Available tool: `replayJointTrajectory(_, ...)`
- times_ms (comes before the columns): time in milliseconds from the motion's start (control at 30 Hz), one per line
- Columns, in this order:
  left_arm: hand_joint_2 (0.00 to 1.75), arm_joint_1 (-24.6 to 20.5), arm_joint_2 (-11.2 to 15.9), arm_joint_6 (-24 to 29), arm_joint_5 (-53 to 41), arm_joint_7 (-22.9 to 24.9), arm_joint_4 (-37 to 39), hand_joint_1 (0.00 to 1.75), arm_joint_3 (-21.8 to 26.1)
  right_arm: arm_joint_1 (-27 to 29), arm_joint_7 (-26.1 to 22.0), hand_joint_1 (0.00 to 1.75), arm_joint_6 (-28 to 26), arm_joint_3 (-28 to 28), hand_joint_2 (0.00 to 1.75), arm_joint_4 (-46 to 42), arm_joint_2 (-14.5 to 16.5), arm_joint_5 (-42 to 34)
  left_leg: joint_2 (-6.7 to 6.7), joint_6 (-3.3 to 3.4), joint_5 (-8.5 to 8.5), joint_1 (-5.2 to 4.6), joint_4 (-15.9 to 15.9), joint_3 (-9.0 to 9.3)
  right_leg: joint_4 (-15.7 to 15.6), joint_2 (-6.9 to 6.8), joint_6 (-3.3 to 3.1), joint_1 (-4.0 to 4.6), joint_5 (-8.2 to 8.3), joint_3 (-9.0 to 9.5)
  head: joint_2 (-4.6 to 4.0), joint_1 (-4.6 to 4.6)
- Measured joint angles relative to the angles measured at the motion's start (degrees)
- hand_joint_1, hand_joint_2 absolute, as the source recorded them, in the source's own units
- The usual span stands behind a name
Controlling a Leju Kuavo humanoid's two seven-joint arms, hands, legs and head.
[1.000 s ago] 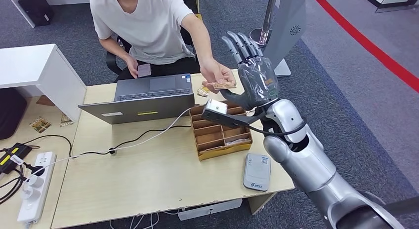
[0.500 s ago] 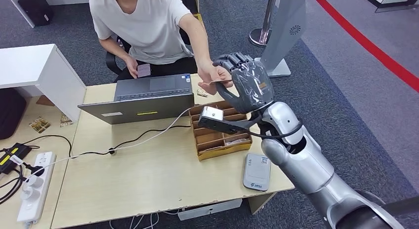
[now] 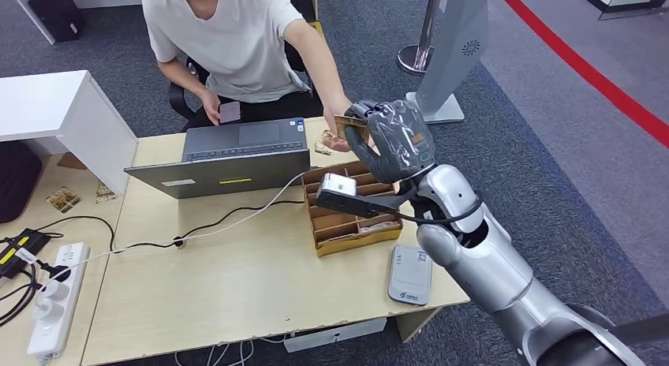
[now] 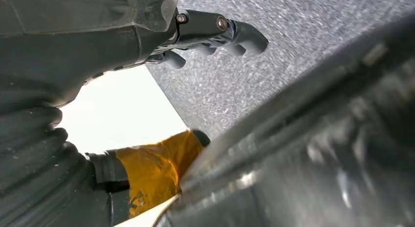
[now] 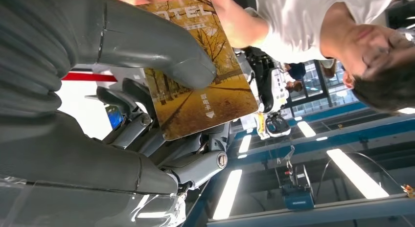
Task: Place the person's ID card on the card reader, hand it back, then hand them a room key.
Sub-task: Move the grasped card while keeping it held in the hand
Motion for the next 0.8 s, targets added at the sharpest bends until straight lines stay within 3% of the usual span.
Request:
replayJointTrajectory(233,1.75,0.1,0.6,-0.7,0.0,-0.5,0.0,0.00,0.0,5.3,-1.1,1.75,-2.5,-0.5,1.75,-4.4,-1.9,-1.3,0.00,0.00,0.00,0.00,0.0,-0.02,0.0,-0.01,0.00,0.00,0.00,-0.06,0.00,-0.01)
replayJointTrajectory(533,1.75,0.1,0.8,-1.5,0.0,0.5,0.0,0.00,0.0,19.0,-4.4,1.75,-6.8,-5.2,1.75,-12.6,-6.5,-0.9,-0.01,0.00,-0.03,0.00,0.0,-0.10,0.0,-0.02,0.00,0.00,0.00,-0.06,0.00,0.01)
replayJointTrajectory(800,1.75,0.1,0.8,-1.9,0.0,-0.2,0.0,0.00,0.0,25.5,-5.6,1.75,-7.2,-5.7,1.75,-13.9,-7.1,3.8,0.06,-0.02,-0.02,0.01,0.0,-0.09,0.0,0.05,-0.01,0.02,0.00,-0.08,0.00,-0.02)
